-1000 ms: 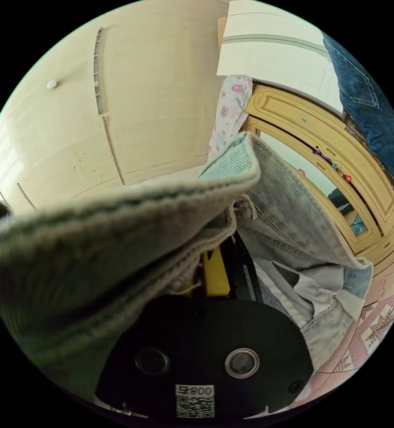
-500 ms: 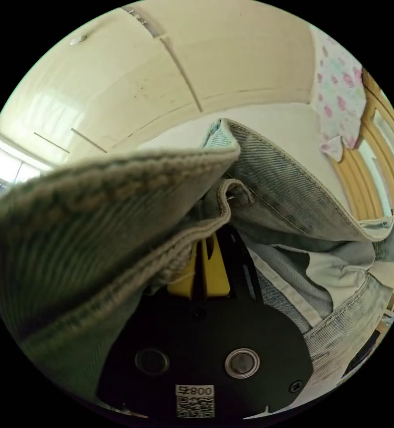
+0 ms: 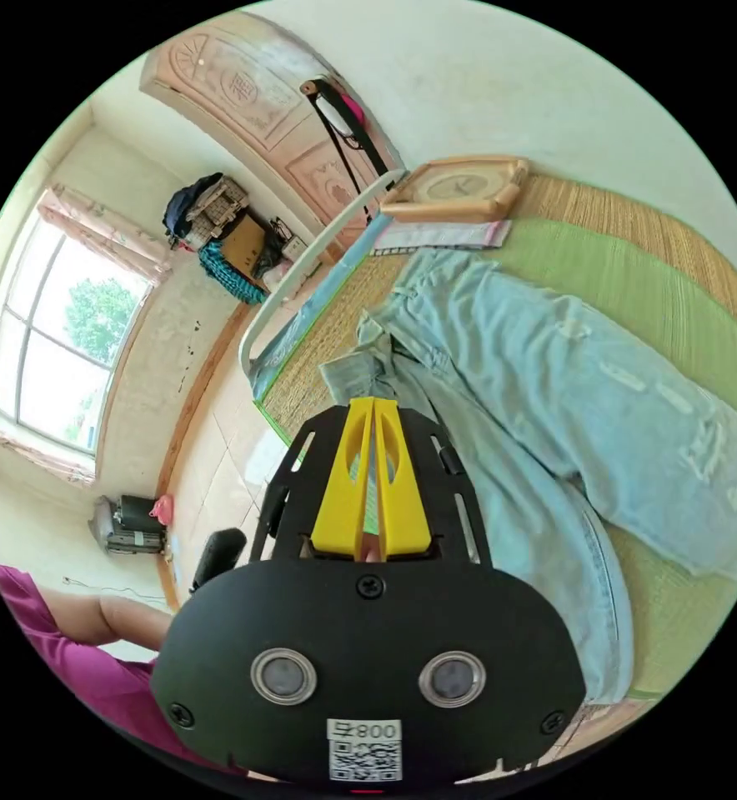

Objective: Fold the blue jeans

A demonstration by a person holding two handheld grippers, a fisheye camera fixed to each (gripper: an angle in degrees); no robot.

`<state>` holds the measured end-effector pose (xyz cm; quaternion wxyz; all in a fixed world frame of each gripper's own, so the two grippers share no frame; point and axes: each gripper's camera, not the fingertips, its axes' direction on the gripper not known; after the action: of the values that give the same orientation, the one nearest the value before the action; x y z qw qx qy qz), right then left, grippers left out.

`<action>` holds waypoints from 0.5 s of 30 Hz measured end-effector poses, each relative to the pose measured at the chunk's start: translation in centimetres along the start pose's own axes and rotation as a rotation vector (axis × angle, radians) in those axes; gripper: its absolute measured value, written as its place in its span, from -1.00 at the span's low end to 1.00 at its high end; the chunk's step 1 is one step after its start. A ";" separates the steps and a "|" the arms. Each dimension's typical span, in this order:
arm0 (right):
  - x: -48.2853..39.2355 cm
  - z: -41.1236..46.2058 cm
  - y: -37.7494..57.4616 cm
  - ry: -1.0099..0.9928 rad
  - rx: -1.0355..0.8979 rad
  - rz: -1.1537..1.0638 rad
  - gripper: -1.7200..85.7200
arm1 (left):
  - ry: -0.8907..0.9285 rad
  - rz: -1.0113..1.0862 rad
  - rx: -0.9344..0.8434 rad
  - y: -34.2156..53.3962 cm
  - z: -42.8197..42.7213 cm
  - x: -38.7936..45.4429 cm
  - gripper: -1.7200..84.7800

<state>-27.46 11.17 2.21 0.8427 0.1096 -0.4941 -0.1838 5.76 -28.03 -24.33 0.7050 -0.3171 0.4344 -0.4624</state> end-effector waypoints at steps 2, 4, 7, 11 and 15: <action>1.8 -0.7 2.0 0.008 0.003 0.015 -0.96 | -0.049 0.046 0.019 -0.9 -2.6 -0.3 -0.95; 3.9 -2.1 4.7 0.052 0.018 0.047 -0.96 | -0.076 0.104 0.042 -2.2 -4.5 -0.2 -0.95; 7.4 -5.4 10.7 0.161 0.065 0.159 -0.96 | -0.150 0.207 0.084 -5.1 -7.0 0.2 -0.92; 12.2 -10.1 21.5 0.297 0.145 0.448 -0.97 | -0.296 0.271 0.079 -8.8 -8.8 -0.4 -0.87; 15.7 -12.3 31.6 0.349 0.190 0.703 -0.94 | -0.363 0.251 0.017 -11.1 -8.5 -2.2 -0.83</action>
<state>-3.37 33.34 20.16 0.9116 0.0410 -0.3657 0.1833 -6.53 -30.47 -17.76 0.8264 -0.3326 0.3324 -0.3098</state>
